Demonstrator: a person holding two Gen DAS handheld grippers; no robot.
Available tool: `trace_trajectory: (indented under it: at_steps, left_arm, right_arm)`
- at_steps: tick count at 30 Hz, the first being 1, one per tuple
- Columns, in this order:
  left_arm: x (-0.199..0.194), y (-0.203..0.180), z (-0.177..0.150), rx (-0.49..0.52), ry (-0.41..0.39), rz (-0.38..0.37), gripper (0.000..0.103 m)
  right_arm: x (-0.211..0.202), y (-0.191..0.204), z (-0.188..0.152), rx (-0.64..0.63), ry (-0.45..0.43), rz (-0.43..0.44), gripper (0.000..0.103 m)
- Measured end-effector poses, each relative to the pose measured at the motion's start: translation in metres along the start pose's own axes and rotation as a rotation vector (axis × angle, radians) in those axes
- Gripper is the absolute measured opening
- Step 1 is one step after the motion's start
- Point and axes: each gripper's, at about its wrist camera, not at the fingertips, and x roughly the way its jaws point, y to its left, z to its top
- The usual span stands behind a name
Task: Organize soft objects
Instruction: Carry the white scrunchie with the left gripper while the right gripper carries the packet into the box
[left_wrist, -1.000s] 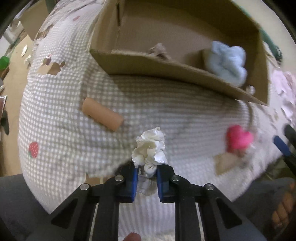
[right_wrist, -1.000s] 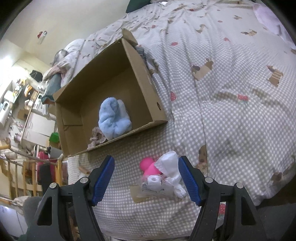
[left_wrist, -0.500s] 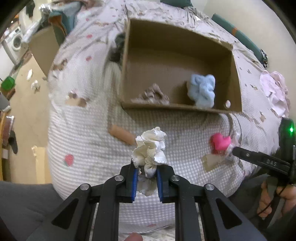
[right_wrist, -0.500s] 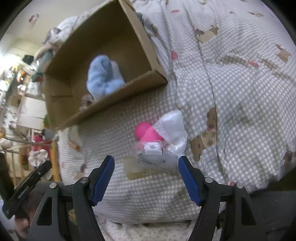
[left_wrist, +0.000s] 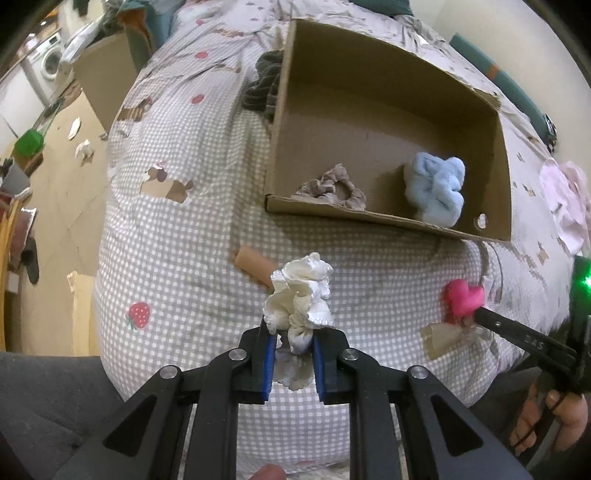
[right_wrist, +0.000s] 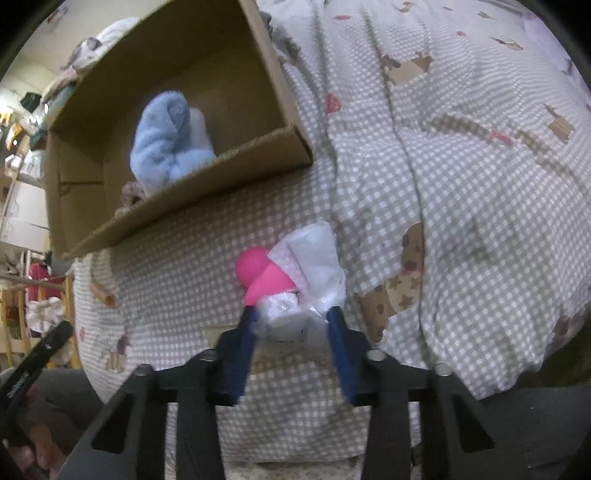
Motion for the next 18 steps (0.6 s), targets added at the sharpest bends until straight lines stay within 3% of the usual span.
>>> trace_trajectory:
  at_steps: [6,10,18]
  left_arm:
    - [-0.004,0.0,0.0,-0.005,-0.016,0.005,0.016]
    - [-0.004,-0.001,0.0,0.001,-0.02,0.006,0.016]
    - [-0.009,-0.003,-0.004,0.015,-0.039,0.037,0.016]
  right_arm:
    - [-0.026,0.0,-0.006,-0.02,-0.062,0.069,0.021]
    - [-0.044,0.001,-0.02,-0.014,-0.074,0.222,0.021]
    - [-0.057,0.028,-0.025,-0.114,-0.134,0.275,0.021]
